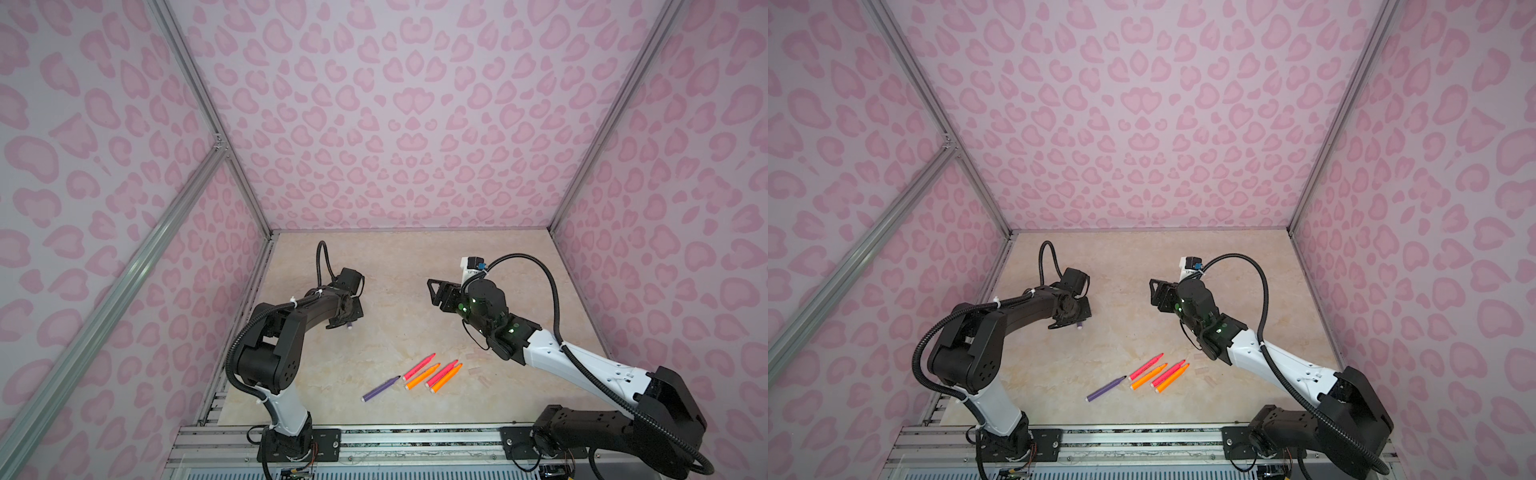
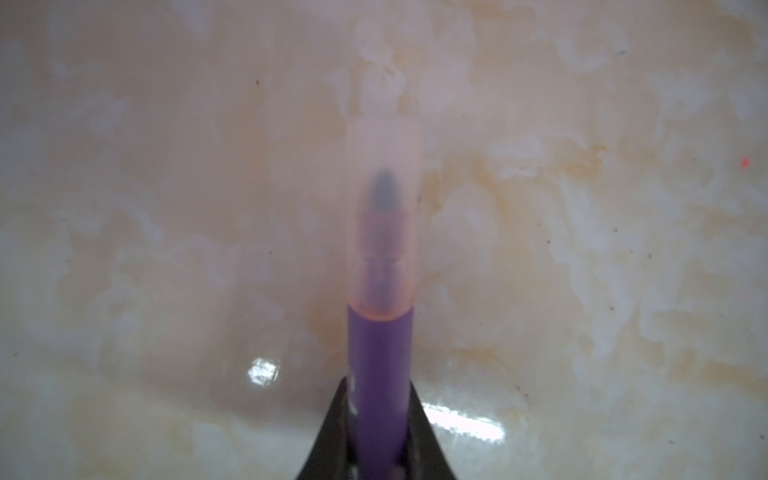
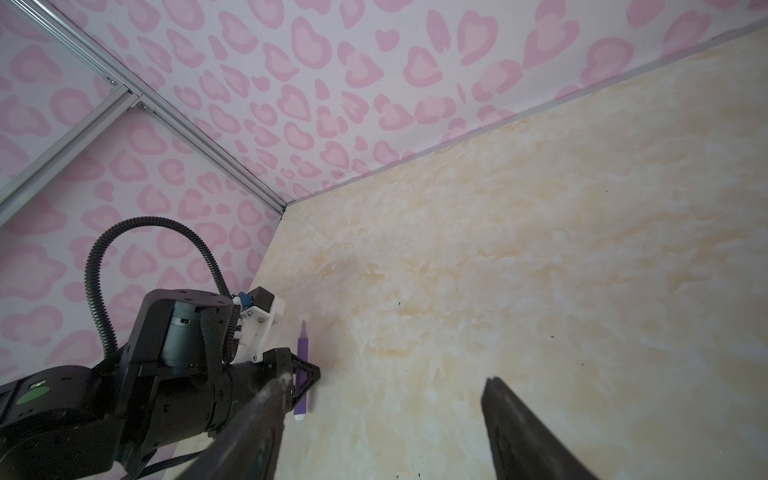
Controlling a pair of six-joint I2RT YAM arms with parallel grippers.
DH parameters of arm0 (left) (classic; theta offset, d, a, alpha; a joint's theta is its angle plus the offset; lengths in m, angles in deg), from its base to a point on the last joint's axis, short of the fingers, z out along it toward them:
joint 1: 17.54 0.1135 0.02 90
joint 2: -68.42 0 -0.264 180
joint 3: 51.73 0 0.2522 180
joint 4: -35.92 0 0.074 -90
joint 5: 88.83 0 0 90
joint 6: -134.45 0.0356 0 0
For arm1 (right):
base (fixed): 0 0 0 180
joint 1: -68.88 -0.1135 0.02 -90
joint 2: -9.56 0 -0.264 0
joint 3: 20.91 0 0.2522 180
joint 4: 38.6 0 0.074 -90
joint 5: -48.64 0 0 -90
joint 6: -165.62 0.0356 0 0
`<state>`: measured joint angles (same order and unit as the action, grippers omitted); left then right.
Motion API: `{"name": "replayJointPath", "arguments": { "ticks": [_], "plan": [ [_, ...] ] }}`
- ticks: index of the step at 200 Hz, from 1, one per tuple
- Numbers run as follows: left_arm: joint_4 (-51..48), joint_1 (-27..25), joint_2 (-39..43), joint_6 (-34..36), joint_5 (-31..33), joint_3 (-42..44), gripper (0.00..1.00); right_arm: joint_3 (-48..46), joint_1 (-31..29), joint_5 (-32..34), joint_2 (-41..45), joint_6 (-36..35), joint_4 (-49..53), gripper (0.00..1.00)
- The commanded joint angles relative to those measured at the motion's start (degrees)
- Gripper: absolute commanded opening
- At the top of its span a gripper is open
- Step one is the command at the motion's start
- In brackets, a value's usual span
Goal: Insert the pens into the pen caps
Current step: 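Open the right gripper and withdraw it while the left arm pulls back the capped marker, then lower the capped purple marker onto the table and open the left gripper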
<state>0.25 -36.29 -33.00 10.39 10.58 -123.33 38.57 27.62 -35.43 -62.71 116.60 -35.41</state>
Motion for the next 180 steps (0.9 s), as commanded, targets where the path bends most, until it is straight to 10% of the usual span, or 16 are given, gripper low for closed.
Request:
{"name": "replayJointPath", "arguments": {
  "ticks": [1, 88, 180],
  "plan": [
    [-2.8, 0.1, -0.2, 0.5, 0.3, -0.4, 0.09, -0.1, -0.1, -1.2, -0.2, 0.2, -0.6, 0.75],
    [1.7, 0.0, 7.4, 1.1, -1.1, 4.2, 0.56, -0.3, -0.1, 0.5, 2.5, -1.0, 1.6, 0.76],
    [4.6, -6.4, 39.5, 3.4, -0.6, 17.2, 0.64, -2.5, 0.5, 5.3, 6.0, -1.8, 1.3, 0.76]
  ]
}}
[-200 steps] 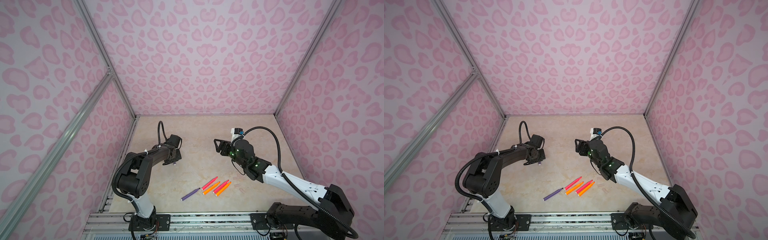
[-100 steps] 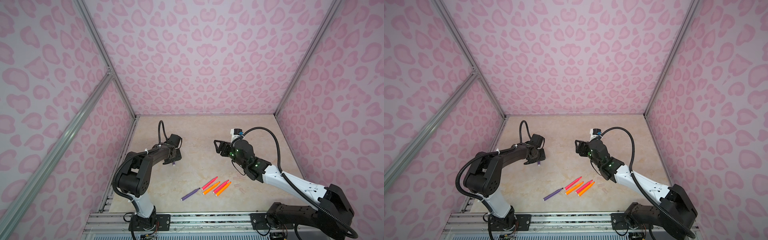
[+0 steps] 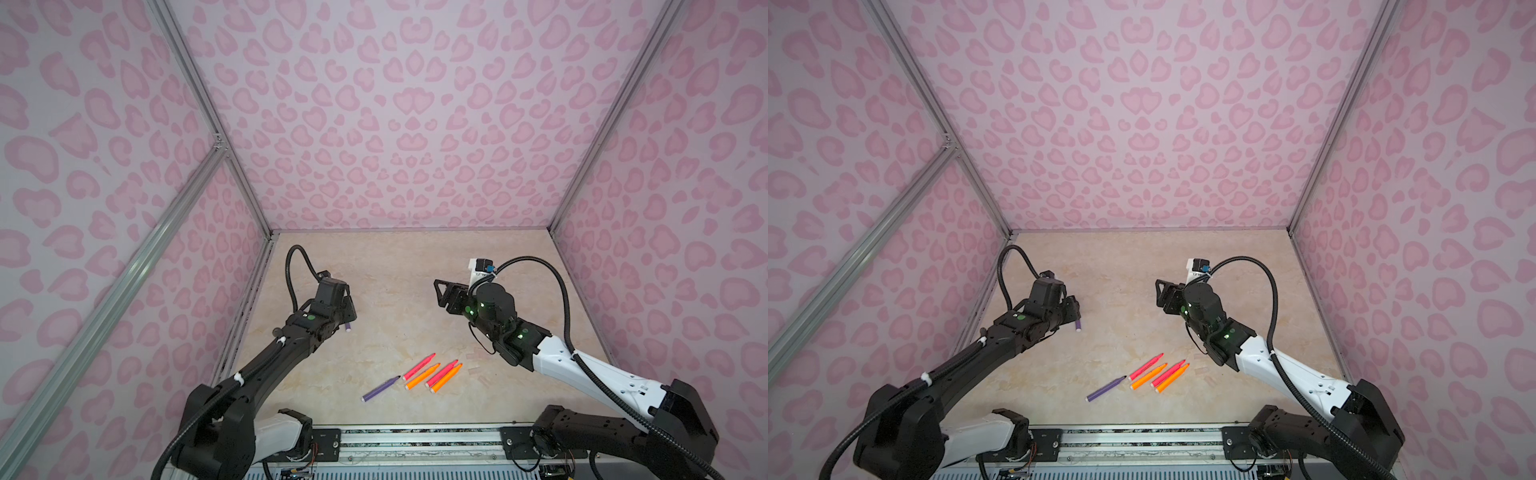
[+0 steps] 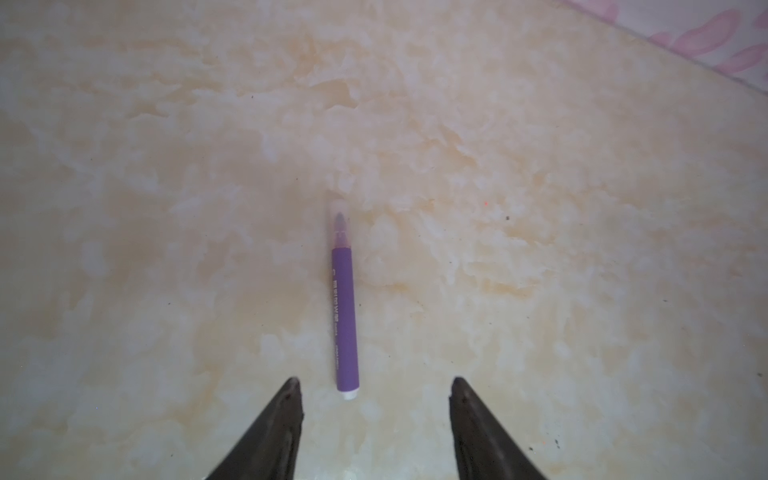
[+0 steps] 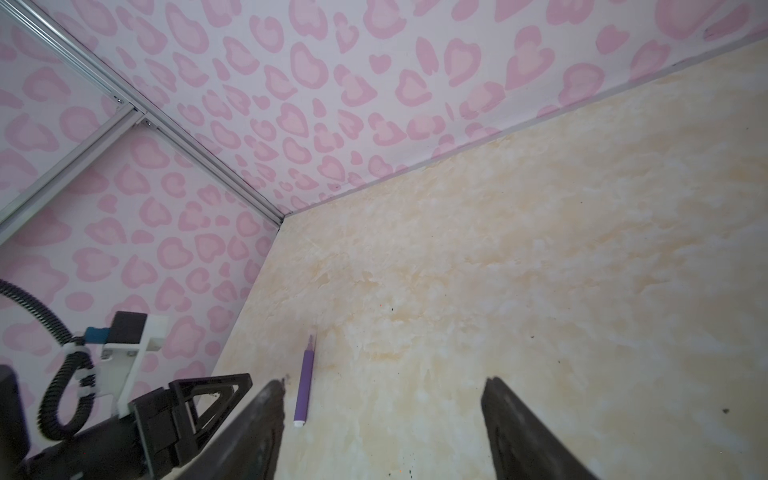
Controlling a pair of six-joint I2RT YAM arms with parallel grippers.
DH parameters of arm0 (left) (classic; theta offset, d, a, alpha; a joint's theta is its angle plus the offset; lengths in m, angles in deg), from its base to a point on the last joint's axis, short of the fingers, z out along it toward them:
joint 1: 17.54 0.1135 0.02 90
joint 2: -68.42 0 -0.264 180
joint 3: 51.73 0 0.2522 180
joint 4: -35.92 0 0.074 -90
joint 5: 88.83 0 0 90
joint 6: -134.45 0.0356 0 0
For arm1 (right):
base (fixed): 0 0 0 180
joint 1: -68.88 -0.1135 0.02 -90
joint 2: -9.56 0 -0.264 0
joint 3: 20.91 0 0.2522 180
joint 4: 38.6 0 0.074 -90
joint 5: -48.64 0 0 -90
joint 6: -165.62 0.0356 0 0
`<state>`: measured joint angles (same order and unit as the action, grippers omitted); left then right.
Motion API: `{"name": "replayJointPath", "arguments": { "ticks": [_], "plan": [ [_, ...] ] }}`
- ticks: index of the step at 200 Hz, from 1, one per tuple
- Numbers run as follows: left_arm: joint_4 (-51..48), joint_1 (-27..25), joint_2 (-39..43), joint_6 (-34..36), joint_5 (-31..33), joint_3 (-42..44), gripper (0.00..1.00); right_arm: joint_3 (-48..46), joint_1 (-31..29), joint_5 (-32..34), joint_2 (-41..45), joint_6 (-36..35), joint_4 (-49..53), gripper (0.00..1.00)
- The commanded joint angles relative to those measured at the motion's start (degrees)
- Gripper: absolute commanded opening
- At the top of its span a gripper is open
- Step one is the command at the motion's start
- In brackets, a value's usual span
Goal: Insert the pens into the pen caps
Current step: 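Lower the capped purple marker onto the table and open the left gripper, then grasp the uncapped purple marker beside the pink markers with the left gripper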
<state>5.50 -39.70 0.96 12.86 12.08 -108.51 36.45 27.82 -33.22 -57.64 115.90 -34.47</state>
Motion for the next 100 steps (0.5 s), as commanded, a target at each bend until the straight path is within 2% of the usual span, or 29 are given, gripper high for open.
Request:
{"name": "replayJointPath", "arguments": {
  "ticks": [1, 32, 48, 77, 100],
  "plan": [
    [-0.8, -3.3, 5.8, 1.1, -2.4, 2.5, 0.64, -0.4, 0.3, 3.2, 1.0, -1.1, 0.4, 0.76],
    [-7.5, -13.8, 9.0, 2.3, -6.9, 5.4, 0.64, -1.0, 1.2, 5.8, 2.1, -1.7, 1.1, 0.77],
    [-8.4, -18.2, 9.5, 2.0, -11.4, 7.2, 0.65, -0.8, 2.2, 6.1, 2.3, -1.8, 1.8, 0.77],
    [-12.1, -25.6, 9.9, 0.9, -11.0, 7.3, 0.65, -2.0, 4.7, 5.0, 3.2, -1.2, 2.2, 0.77],
    [-14.1, -27.9, 9.8, -0.4, -10.8, 8.5, 0.67, -2.8, 5.7, 4.3, 4.7, -0.9, 2.0, 0.77]
  ]
}}
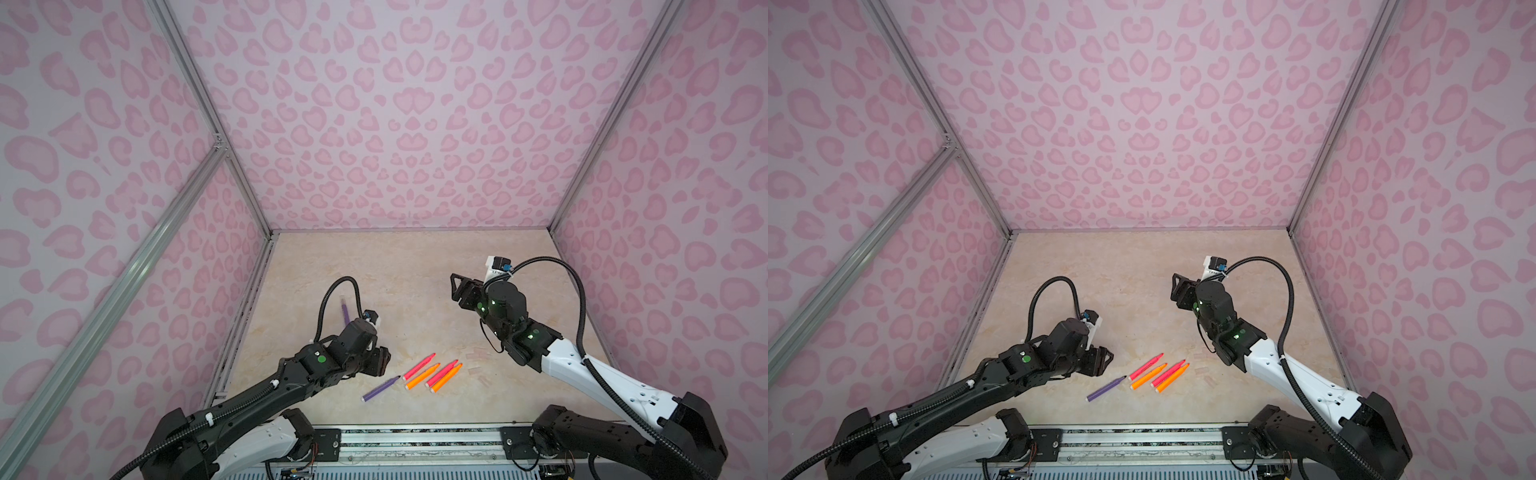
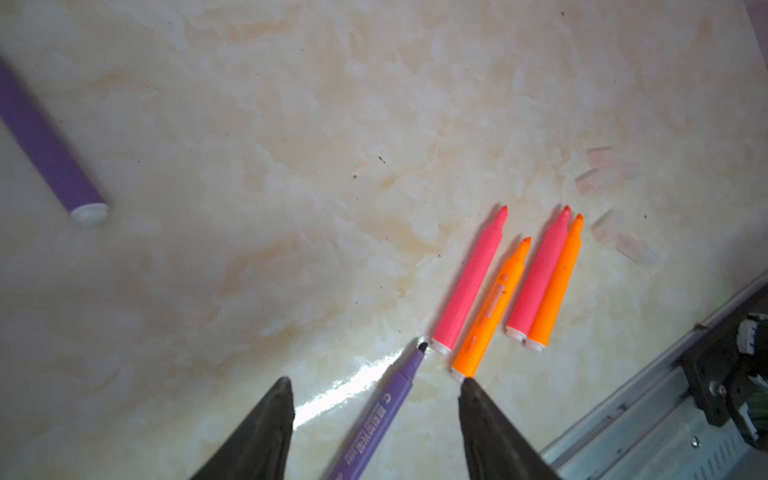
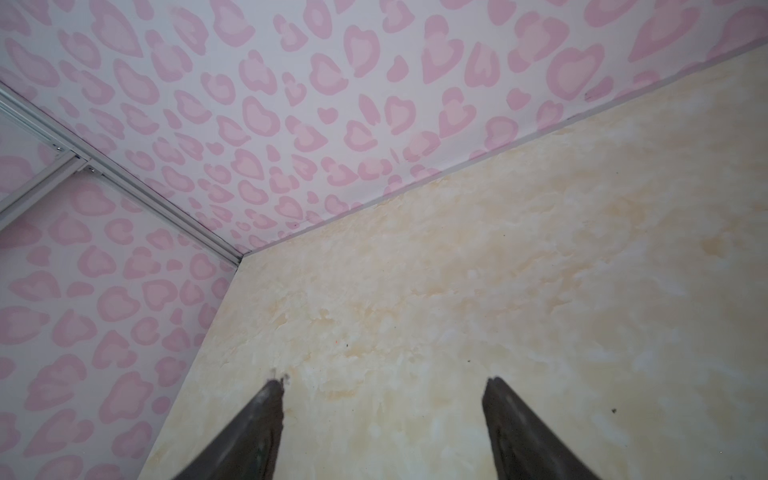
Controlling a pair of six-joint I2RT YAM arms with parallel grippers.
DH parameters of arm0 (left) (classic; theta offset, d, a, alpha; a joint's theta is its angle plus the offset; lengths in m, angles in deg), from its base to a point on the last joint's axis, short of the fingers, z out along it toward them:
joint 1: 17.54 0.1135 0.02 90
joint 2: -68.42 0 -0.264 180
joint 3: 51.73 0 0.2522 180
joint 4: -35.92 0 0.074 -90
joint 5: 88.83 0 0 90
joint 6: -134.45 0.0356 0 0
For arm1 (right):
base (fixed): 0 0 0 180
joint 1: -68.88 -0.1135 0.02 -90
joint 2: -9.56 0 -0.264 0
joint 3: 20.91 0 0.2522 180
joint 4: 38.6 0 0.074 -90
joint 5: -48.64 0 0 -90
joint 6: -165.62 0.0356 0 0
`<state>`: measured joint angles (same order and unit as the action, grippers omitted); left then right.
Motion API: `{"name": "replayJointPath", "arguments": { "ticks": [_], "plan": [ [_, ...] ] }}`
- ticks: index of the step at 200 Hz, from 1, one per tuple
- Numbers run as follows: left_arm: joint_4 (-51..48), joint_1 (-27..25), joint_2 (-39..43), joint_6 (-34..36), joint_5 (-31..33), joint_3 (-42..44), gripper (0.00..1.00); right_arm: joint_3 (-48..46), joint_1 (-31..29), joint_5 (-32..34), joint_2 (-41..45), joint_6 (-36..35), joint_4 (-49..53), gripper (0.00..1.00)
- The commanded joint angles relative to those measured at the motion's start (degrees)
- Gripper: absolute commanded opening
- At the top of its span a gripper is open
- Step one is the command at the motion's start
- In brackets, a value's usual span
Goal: Insert the pens into the pen caps
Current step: 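Grasp the uncapped purple marker beside the pink markers with the left gripper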
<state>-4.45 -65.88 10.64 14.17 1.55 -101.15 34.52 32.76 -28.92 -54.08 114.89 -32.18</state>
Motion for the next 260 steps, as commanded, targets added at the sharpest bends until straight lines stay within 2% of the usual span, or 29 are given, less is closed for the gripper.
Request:
{"name": "replayJointPath", "arguments": {
  "ticks": [1, 26, 79, 116, 144, 180, 187, 260],
  "plan": [
    [-4.2, -1.7, 0.1, -1.7, -0.4, 1.2, 0.67, -0.9, 0.8, -0.1, 1.2, 0.0, -0.3, 0.77],
    [-4.5, -4.7, -1.5, -3.3, -2.3, 2.0, 0.67, -1.1, 0.9, 0.5, 2.6, -0.1, 0.3, 0.77],
    [-6.8, -13.6, -11.3, -5.1, 4.8, 0.1, 0.68, -1.3, 1.1, 0.3, 3.1, -0.3, 0.3, 0.77],
    [-8.2, -15.8, -19.8, -7.1, 9.3, -1.1, 0.65, -1.5, 1.4, 0.2, 2.7, -0.2, 0.1, 0.77],
    [-7.9, -16.4, -22.5, -7.0, 9.7, -2.2, 0.58, -1.3, 1.5, -0.3, 2.8, -0.1, 0.2, 0.77],
    [-7.6, -16.4, -23.9, -6.8, 10.2, -2.7, 0.37, -1.8, 1.6, 0.1, 3.1, -0.2, 0.2, 0.77],
    [-7.6, -16.4, -24.2, -6.9, 10.3, -2.8, 0.31, -1.8, 1.6, 0.0, 3.1, -0.1, 0.2, 0.77],
    [-8.6, -16.4, -24.6, -8.0, 12.2, -3.3, 0.19, -1.3, 1.7, -0.7, 2.0, -0.2, -0.2, 0.77]
  ]
}}
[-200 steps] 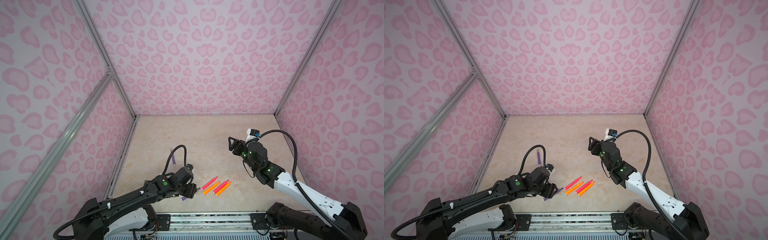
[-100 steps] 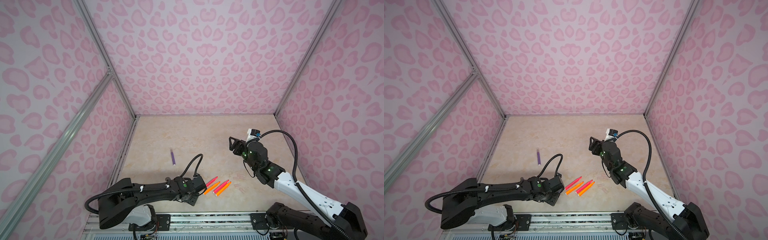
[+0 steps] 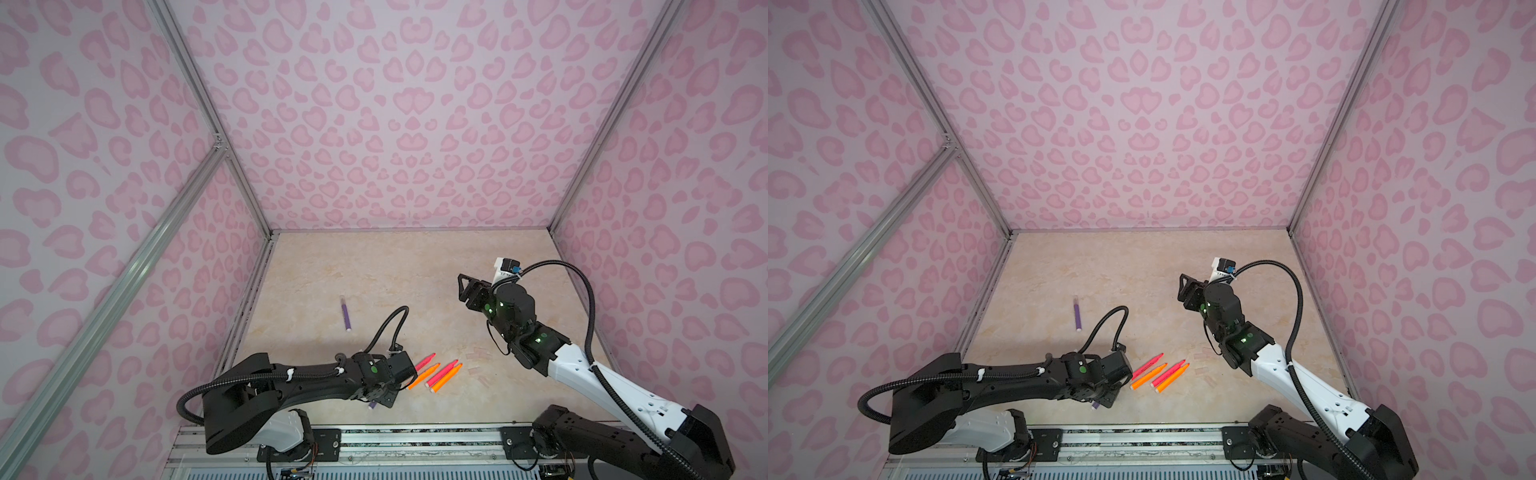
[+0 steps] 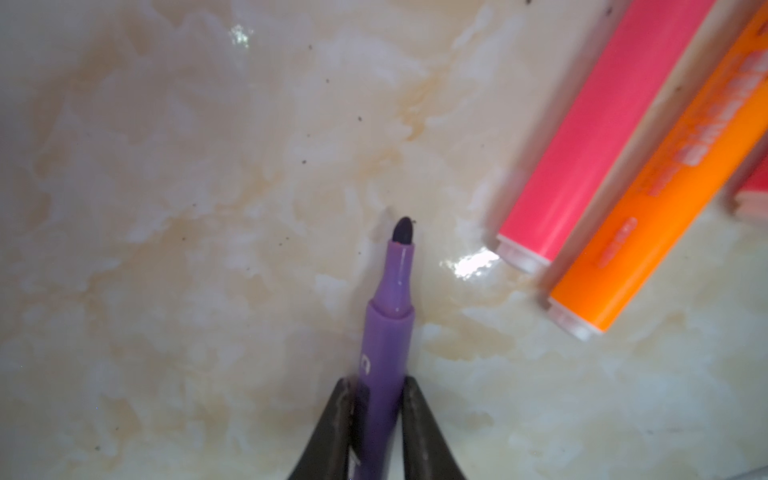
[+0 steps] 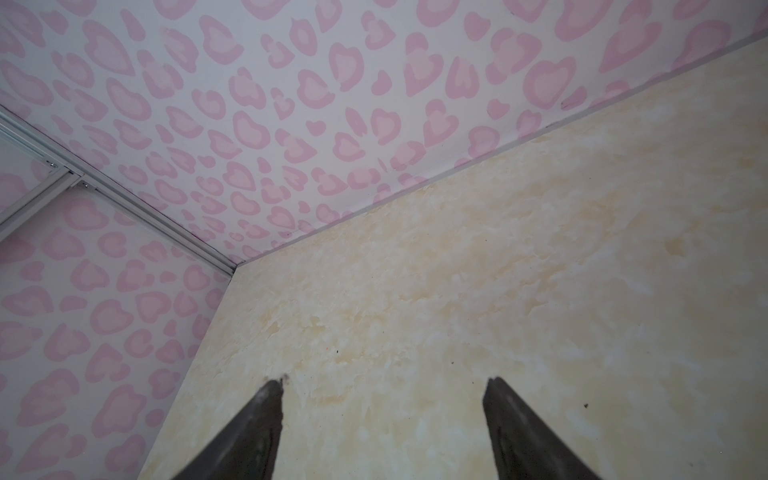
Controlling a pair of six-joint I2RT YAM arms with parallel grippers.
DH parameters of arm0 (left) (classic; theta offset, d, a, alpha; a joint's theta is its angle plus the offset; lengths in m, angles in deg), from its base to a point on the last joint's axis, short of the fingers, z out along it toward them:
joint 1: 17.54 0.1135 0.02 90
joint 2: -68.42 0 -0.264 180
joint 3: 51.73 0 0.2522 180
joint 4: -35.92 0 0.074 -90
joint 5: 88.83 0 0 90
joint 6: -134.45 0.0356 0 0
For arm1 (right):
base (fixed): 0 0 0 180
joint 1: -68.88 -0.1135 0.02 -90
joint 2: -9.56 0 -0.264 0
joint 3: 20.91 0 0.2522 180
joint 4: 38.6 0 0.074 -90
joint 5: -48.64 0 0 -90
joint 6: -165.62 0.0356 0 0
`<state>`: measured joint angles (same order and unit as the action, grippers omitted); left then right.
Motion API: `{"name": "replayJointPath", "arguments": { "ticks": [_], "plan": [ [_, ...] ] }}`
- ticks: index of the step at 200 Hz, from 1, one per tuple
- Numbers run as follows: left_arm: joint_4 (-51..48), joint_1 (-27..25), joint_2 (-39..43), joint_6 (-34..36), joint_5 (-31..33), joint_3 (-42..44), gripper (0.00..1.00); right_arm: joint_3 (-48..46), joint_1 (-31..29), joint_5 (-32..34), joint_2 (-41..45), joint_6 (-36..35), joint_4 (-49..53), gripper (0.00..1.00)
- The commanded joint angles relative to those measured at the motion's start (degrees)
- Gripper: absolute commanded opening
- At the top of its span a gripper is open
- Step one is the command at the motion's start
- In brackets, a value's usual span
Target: Insert the pens into the pen caps
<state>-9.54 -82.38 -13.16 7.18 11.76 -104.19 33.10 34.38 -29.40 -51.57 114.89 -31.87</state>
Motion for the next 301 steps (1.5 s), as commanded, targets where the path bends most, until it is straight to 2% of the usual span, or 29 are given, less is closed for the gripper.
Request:
{"name": "replayJointPath", "arguments": {
  "ticks": [1, 41, 64, 88, 123, 147, 161, 176, 195, 212, 227, 252, 272, 301],
  "plan": [
    [-3.5, 0.1, -0.8, -1.0, 2.0, -0.3, 0.19, 0.2, 0.0, -0.2, -0.5, -0.2, -0.5, 0.77],
    [-2.0, 1.4, 0.0, -0.8, 2.7, -0.8, 0.13, -0.1, 0.0, 0.2, -0.6, 0.1, -0.5, 0.77],
    [-0.6, 4.8, 1.5, 0.9, 2.4, -2.9, 0.09, -0.2, 0.0, -0.4, -0.4, 0.2, -0.7, 0.77],
    [0.7, 9.8, 4.5, 5.4, -1.8, -9.6, 0.04, -0.2, 0.0, -0.7, -0.2, 0.5, -0.5, 0.77],
    [4.2, 13.8, 3.9, 6.8, -0.9, -22.1, 0.03, -0.9, 0.0, -2.0, 0.5, 0.8, -0.9, 0.77],
    [11.3, 16.7, 0.9, 5.9, 0.2, -25.5, 0.03, -0.6, -0.7, -2.2, 0.9, 0.1, -1.4, 0.77],
    [16.6, 18.3, -0.7, 7.2, 0.7, -24.7, 0.04, -0.4, -1.7, -0.8, 0.4, -0.8, -1.5, 0.77],
    [21.9, 18.2, -0.4, 12.3, 1.4, -20.8, 0.04, -0.3, -2.5, -1.0, -0.6, -0.9, -2.5, 0.78],
    [31.4, 18.4, 4.4, 16.0, 1.4, -10.9, 0.04, 1.2, -4.6, -2.0, -3.5, -2.2, -4.3, 0.78],
    [36.4, 18.3, 9.3, 17.1, -2.6, -6.4, 0.04, 4.3, -7.8, -0.5, -7.1, -3.8, -3.7, 0.77],
    [37.6, 18.3, 12.4, 17.7, -3.2, -5.1, 0.04, 6.8, -9.2, -2.6, -9.1, -3.2, -1.5, 0.75],
    [39.9, 18.3, 15.4, 17.9, -3.3, -2.2, 0.04, 4.8, -12.9, -3.0, -9.2, -2.9, -7.1, 0.77],
    [41.0, 18.3, 16.0, 18.6, -5.8, -1.7, 0.04, 5.9, -14.6, -2.5, -10.1, -2.7, -6.5, 0.76],
    [42.0, 18.2, 15.9, 19.1, -7.5, -1.4, 0.04, 6.5, -15.2, -5.3, -12.2, -1.0, -7.1, 0.74]
  ]
}}
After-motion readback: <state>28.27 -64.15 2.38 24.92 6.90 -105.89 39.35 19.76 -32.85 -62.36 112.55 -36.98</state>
